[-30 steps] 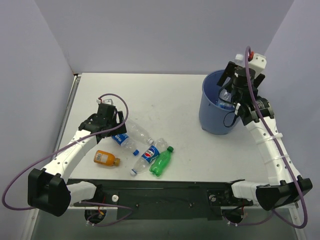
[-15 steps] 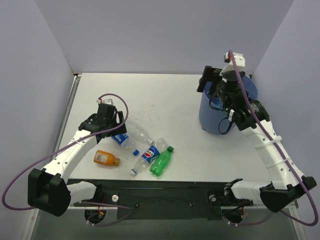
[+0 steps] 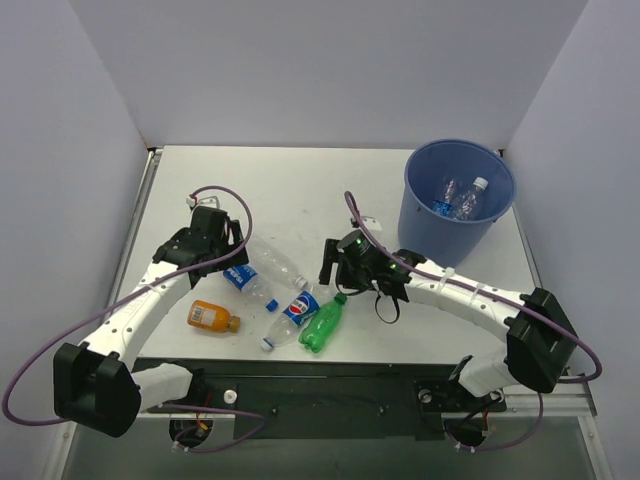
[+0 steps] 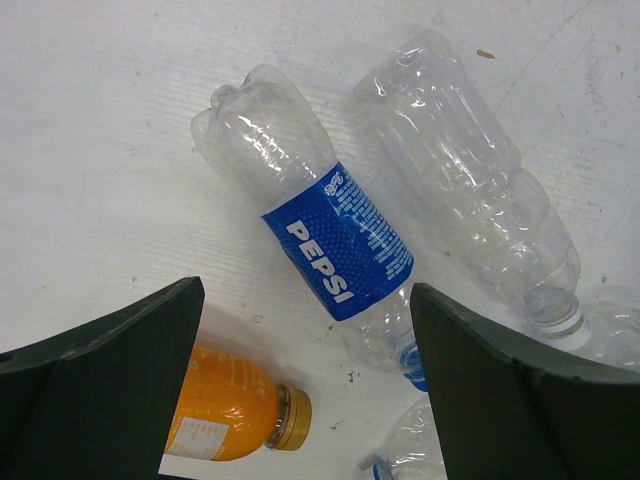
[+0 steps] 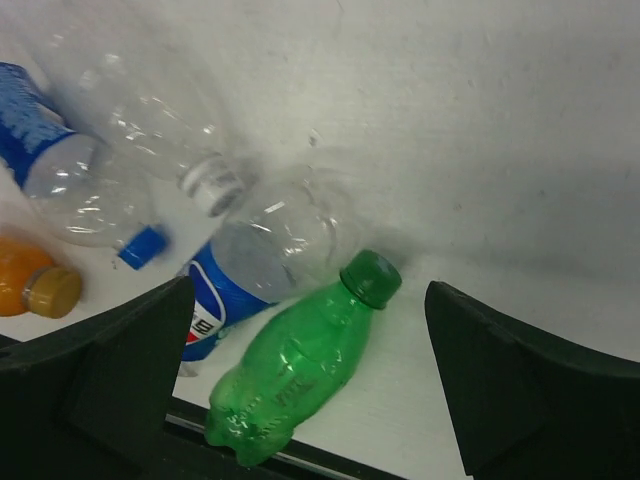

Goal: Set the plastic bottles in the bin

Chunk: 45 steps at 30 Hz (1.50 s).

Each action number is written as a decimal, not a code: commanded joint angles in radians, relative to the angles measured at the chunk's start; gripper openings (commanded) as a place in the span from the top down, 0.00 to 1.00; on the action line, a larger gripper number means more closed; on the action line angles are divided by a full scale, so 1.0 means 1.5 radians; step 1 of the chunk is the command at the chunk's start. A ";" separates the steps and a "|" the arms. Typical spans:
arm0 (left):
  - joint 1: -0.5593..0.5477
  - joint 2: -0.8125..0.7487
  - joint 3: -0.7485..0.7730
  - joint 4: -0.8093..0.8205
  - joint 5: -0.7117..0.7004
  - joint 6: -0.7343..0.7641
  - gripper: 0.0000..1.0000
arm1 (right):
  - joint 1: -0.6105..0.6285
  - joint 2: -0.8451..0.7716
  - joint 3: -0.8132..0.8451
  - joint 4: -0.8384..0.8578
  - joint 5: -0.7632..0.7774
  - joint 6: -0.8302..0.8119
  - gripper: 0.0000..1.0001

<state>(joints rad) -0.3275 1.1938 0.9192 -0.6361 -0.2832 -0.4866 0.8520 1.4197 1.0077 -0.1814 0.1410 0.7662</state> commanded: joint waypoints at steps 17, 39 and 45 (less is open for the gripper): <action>0.004 -0.047 0.009 0.013 0.020 -0.006 0.04 | -0.024 0.091 -0.073 0.001 -0.115 0.353 0.07; -0.016 -0.112 -0.005 0.011 0.069 -0.015 0.05 | 0.089 0.089 -0.143 0.123 -0.062 0.385 0.12; -0.016 -0.119 0.000 0.008 0.090 -0.011 0.05 | 0.121 0.112 -0.150 0.131 -0.048 0.421 0.18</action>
<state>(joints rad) -0.3481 1.0367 0.9096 -0.6361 -0.1783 -0.4950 1.0206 1.5673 0.7834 0.0059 0.0093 1.3514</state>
